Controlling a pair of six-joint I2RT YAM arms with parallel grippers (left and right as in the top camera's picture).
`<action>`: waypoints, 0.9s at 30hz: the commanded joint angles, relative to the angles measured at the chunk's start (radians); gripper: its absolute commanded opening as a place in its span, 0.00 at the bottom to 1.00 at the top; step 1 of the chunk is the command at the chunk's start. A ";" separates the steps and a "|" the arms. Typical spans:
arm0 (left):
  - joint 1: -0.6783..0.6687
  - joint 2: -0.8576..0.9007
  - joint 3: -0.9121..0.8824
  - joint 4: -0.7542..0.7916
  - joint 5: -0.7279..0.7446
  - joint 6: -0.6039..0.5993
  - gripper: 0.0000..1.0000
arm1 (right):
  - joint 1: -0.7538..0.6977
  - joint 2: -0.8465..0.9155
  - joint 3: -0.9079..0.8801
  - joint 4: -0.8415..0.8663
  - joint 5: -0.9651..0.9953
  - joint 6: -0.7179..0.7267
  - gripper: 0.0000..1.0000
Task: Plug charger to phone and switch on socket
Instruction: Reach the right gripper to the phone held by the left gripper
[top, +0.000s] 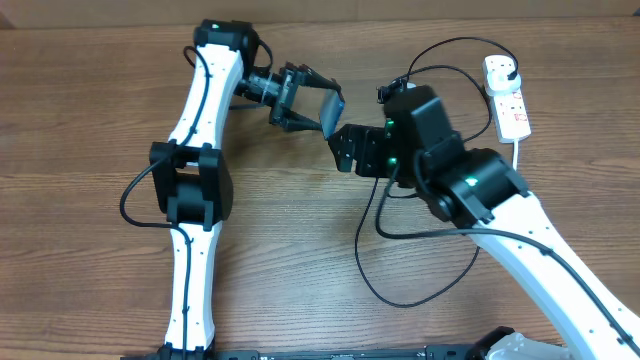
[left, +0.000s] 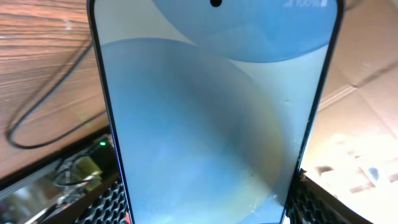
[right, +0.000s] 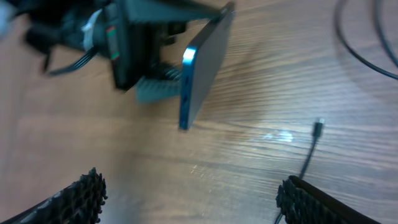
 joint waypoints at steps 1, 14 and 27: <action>-0.032 0.008 0.033 0.001 -0.049 -0.029 0.66 | 0.010 0.050 0.024 0.003 0.141 0.153 0.89; -0.087 0.008 0.033 0.055 -0.161 -0.104 0.66 | 0.009 0.158 0.024 0.051 0.140 0.253 0.66; -0.102 0.008 0.033 0.077 -0.165 -0.126 0.66 | 0.009 0.222 0.023 0.077 0.182 0.303 0.59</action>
